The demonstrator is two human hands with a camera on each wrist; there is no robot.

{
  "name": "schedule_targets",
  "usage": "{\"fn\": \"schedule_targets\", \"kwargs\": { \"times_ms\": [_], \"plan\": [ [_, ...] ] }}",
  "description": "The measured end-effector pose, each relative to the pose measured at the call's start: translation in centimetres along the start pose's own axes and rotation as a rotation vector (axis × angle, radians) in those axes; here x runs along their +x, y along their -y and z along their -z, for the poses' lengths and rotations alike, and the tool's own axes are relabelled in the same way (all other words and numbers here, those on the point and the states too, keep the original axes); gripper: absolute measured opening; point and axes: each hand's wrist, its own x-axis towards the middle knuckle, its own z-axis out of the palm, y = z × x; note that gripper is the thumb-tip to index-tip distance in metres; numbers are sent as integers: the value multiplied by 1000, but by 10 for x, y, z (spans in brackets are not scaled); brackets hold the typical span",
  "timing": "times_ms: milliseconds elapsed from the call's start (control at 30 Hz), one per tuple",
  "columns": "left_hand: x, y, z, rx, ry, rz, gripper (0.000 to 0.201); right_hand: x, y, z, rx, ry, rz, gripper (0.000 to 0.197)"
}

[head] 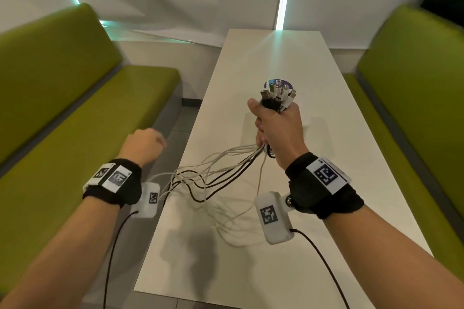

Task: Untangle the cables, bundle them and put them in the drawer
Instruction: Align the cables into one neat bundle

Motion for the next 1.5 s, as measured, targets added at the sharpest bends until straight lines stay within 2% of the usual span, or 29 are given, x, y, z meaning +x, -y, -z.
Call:
{"fn": "schedule_targets", "kwargs": {
  "times_ms": [33,67,100,167,200,233,267,333,367,400,533,633,767,900,1000,1067,1167,1267,1300,1433,1500],
  "plan": [
    [-3,-17,11,-128,-4,-94,26,-1,0,0,4,-2,0,31],
    [-10,-34,21,-270,52,-214,36,-3,0,0,15,-7,-1,30],
    [-20,-54,28,-401,152,-329,57,-5,-1,1,29,-15,-3,30],
    [-43,-94,31,-487,338,-533,88,-7,-2,1,68,-19,0,31],
    [-56,-114,27,-498,395,-600,94,-9,-2,1,103,-16,-1,32],
    [-67,-130,18,-523,418,-621,91,-10,-2,1,149,-12,-7,33],
    [-78,-144,9,-585,411,-626,74,-12,-2,2,191,-7,-17,32],
    [-94,-160,-11,-690,363,-595,14,-16,-2,7,231,10,-39,30],
    [-98,-163,-18,-729,359,-583,8,-17,-2,11,240,22,-52,28],
    [-102,-162,-22,-745,379,-573,16,-18,-3,18,252,33,-68,26],
    [-98,-148,-23,-550,440,-501,39,-16,-9,45,289,50,-149,32],
    [-91,-133,-17,-512,550,-436,38,-13,-11,64,285,18,-171,34],
    [-96,-117,-15,-465,508,-446,33,-16,-5,82,124,27,-121,34],
    [-104,-124,-17,-360,449,-543,31,-18,2,73,-435,111,91,26],
    [-104,-127,-12,-150,359,-630,37,-23,7,64,-715,241,217,14],
    [-105,-128,-9,-41,294,-690,41,-28,4,58,-811,363,247,14],
    [-107,-128,-2,70,211,-774,44,-32,-6,53,-774,505,154,33],
    [-110,-127,4,44,158,-800,35,-39,-15,50,-707,590,96,29],
    [-112,-128,5,29,145,-807,35,-42,-19,48,-686,612,89,30],
    [-117,-127,7,-4,56,-803,58,-49,-21,42,-512,616,43,30],
    [-114,-128,5,32,2,-784,49,-48,-20,42,-499,624,44,30]
  ]
}}
